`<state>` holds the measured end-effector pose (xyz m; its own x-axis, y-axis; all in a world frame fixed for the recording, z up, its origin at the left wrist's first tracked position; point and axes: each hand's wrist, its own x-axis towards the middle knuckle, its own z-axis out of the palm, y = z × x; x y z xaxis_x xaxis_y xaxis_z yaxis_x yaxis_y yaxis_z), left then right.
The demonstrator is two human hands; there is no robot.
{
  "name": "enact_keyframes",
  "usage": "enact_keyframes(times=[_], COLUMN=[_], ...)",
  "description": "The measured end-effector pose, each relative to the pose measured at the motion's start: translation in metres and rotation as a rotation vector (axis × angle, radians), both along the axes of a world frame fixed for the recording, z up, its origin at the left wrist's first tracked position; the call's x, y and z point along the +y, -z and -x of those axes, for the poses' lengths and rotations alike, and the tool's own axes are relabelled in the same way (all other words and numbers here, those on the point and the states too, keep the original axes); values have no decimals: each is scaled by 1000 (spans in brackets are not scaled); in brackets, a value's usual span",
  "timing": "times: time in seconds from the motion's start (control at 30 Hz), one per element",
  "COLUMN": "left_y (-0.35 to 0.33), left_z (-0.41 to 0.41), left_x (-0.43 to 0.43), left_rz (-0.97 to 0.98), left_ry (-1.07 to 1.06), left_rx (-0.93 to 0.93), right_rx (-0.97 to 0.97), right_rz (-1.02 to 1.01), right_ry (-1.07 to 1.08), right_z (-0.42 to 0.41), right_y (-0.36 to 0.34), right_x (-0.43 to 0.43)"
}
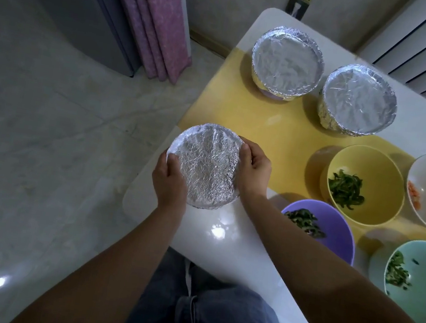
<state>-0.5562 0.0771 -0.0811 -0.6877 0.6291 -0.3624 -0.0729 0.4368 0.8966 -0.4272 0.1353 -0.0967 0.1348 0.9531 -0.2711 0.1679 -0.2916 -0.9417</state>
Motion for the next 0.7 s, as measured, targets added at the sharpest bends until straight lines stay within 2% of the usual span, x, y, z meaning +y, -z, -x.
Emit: enact_keyframes(times=[0.17,0.27,0.4,0.57,0.7], left_y=[-4,-12,-10,4,7], left_z=[9,25,39,37,38], left_x=[0,10,28,33,34], left_rz=[52,44,-64,-122,-134], left_ry=[46,169,418,400,409], left_rx=[-57,0,98,286,346], right_rx=[4,87,57,130,79], right_rz=[26,38,45,76,88], right_ry=[-84,-202,-372,-314,-331], right_z=[-8,-20,-15,-5,-4], right_y=[-7,-12,-12,-1,-6], right_x=[6,18,36,39,40])
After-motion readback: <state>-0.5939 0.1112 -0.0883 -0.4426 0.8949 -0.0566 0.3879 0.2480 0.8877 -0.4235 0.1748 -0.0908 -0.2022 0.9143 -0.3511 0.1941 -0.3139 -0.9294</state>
